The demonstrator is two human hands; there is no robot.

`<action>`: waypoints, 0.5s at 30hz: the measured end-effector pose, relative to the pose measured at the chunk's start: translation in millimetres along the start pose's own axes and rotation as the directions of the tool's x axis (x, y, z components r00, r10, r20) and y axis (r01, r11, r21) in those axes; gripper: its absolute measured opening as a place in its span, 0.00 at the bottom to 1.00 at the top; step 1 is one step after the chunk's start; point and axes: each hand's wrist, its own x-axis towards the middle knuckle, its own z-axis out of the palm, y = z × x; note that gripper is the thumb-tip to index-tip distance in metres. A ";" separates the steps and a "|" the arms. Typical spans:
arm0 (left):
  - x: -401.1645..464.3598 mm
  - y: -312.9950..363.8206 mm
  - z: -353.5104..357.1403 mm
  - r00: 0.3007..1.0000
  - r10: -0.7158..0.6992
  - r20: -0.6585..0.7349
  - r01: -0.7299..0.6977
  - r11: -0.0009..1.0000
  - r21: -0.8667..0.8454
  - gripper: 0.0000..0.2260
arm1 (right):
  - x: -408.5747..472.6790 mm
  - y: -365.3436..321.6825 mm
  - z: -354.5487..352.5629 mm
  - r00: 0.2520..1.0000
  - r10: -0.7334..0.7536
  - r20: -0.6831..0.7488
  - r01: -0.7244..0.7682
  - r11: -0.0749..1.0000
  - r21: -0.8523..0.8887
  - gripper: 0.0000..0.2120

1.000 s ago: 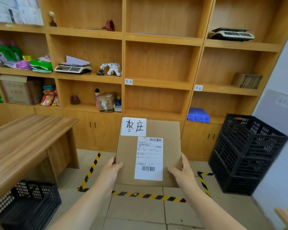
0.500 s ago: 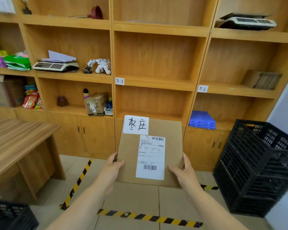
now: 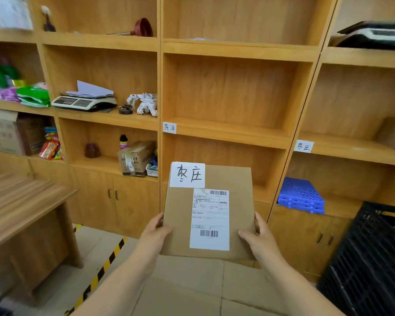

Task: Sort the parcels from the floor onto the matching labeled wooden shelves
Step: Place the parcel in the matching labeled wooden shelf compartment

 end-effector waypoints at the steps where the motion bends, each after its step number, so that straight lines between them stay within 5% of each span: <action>1: 13.5 0.5 2.3 1.000 0.003 0.002 -0.003 1.000 -0.001 0.19 | 11.7 -0.7 2.1 1.000 -0.001 0.000 0.001 1.000 0.011 0.26; 15: 230.7 30.2 33.5 0.987 -0.028 0.158 0.020 0.998 0.052 0.21 | 193.8 -12.9 32.5 0.986 0.063 -0.152 -0.065 0.998 -0.006 0.32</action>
